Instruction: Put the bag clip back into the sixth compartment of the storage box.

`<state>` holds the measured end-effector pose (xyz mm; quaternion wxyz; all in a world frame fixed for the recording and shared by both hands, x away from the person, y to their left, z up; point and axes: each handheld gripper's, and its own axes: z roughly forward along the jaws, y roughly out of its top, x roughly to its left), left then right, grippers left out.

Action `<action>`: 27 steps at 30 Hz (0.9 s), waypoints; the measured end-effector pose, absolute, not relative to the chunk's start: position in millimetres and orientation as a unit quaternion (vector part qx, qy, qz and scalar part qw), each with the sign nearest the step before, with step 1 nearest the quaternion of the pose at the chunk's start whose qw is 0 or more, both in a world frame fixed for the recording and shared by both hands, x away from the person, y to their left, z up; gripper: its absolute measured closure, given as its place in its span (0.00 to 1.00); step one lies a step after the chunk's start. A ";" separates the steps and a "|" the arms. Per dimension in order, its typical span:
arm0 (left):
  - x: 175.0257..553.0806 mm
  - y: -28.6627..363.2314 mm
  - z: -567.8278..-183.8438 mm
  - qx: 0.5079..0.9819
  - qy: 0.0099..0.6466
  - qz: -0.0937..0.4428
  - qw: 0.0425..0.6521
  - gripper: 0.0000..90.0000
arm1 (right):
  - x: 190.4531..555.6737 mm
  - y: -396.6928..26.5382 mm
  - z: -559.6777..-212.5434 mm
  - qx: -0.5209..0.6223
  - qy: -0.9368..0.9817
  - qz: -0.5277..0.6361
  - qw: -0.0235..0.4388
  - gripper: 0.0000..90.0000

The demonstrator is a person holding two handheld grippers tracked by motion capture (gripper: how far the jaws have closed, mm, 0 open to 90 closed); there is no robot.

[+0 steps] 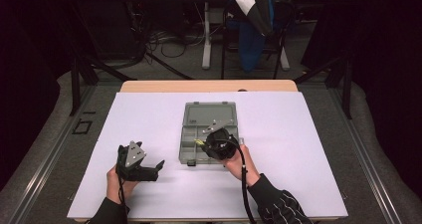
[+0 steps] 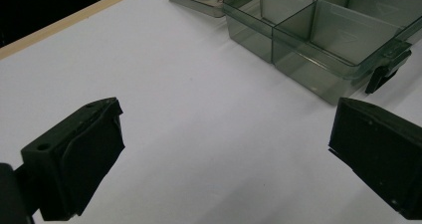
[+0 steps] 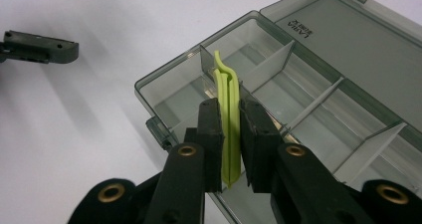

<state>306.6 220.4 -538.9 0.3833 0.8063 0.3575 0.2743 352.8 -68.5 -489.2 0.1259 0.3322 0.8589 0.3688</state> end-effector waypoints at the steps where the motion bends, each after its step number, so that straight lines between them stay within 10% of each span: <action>1: 306.6 220.3 -539.0 0.807 0.356 0.274 0.383 0.00 | 353.4 -68.1 -489.5 0.334 0.859 0.367 0.124 0.89; 27: 307.3 217.6 -541.3 0.812 0.353 0.267 0.380 0.00 | 363.7 -60.9 -509.4 0.389 0.844 0.355 0.106 0.89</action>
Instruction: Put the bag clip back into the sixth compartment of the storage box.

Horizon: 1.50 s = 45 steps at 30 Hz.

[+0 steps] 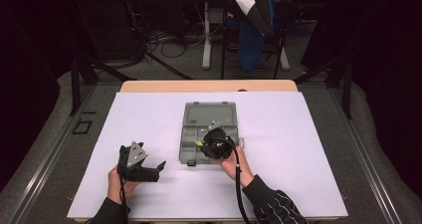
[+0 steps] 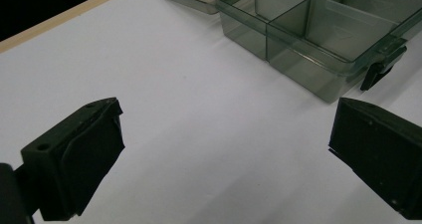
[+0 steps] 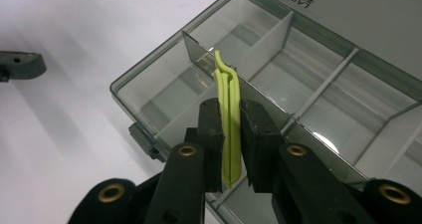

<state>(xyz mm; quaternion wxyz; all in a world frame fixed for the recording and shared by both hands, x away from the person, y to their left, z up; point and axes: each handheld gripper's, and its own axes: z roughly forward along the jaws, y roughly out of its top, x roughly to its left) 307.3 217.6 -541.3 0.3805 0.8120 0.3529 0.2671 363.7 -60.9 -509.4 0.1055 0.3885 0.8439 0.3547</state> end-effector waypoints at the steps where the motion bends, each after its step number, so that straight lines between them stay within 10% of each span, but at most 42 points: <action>1: 307.3 217.6 -541.3 0.813 0.352 0.267 0.380 0.00 | 364.7 -61.5 -509.8 0.390 0.844 0.354 0.104 0.89; 16: 306.5 217.4 -541.5 0.814 0.349 0.262 0.382 0.00 | 365.6 -59.3 -516.1 0.396 0.844 0.349 0.099 0.76; 45: 305.9 215.3 -544.0 0.819 0.343 0.253 0.385 0.00 | 345.0 -118.9 -499.4 0.278 0.860 0.399 0.153 0.09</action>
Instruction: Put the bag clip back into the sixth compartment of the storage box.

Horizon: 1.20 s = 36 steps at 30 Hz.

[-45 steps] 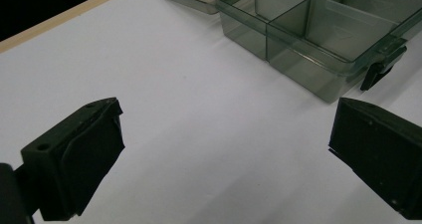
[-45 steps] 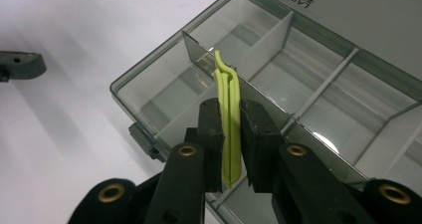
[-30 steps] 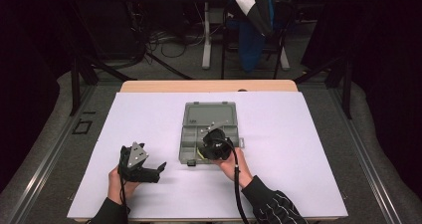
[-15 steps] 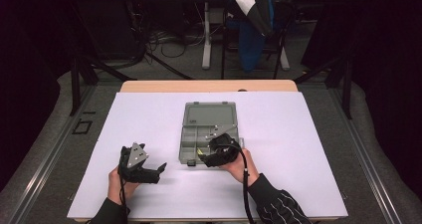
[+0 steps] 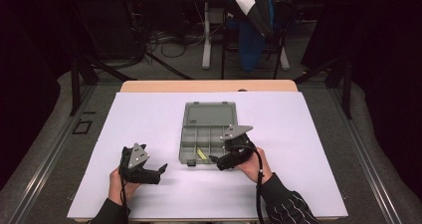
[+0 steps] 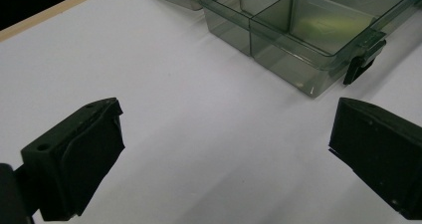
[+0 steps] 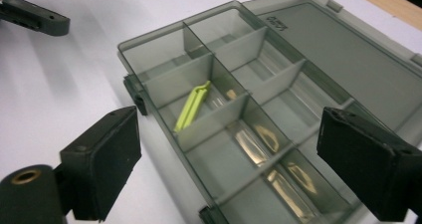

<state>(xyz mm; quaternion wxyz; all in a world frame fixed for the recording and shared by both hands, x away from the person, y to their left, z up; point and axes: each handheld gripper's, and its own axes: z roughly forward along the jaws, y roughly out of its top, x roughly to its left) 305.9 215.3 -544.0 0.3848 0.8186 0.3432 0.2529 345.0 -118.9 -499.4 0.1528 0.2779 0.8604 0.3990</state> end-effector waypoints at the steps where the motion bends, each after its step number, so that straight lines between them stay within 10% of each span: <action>1: 305.9 215.6 -544.1 0.818 0.344 0.252 0.385 0.00 | 345.1 -121.5 -499.9 0.278 0.860 0.398 0.154 0.07; 36: 306.5 216.2 -542.1 0.817 0.340 0.252 0.392 0.00 | 334.4 -207.3 -519.5 0.306 0.826 0.425 0.206 0.00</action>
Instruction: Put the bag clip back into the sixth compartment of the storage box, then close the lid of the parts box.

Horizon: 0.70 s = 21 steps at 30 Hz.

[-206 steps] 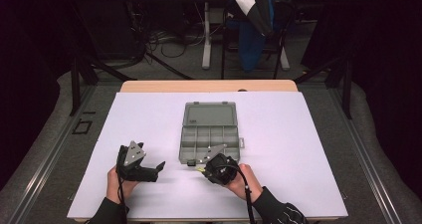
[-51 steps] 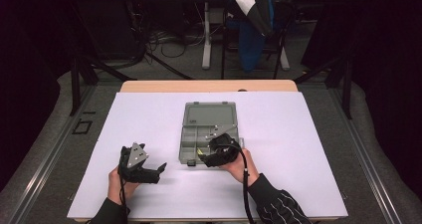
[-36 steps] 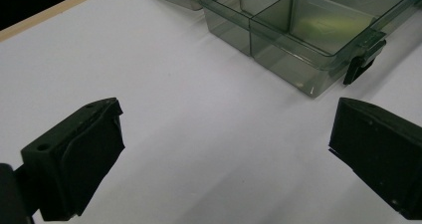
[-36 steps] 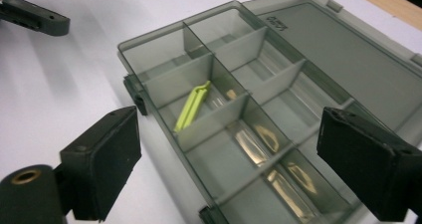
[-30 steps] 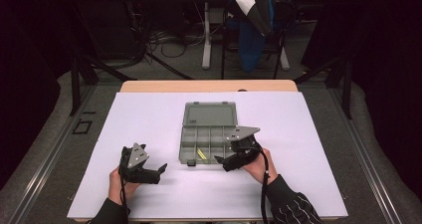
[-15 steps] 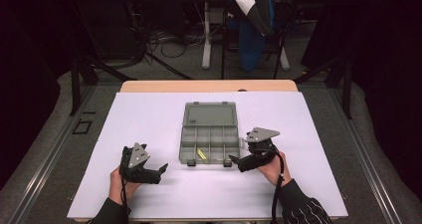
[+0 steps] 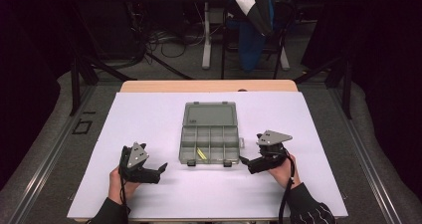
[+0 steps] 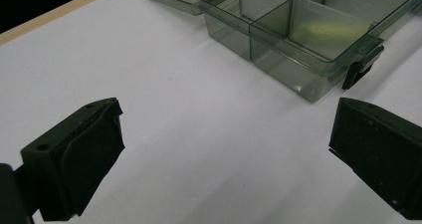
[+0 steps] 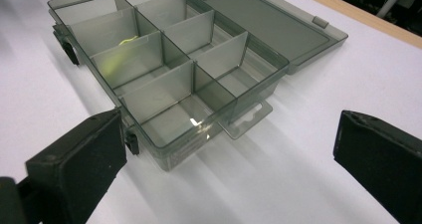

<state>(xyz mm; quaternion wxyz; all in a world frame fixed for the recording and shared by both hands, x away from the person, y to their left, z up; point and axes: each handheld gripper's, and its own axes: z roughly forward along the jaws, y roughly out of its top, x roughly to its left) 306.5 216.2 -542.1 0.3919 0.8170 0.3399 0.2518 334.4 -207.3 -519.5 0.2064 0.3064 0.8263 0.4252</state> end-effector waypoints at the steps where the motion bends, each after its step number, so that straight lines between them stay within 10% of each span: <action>1: 306.2 216.3 -542.1 0.816 0.341 0.252 0.392 0.00 | 334.2 -209.3 -520.6 0.309 0.824 0.428 0.205 0.00; 21: 307.0 213.7 -535.1 0.819 0.340 0.243 0.394 0.00 | 332.1 -232.9 -538.8 0.331 0.814 0.427 0.214 0.00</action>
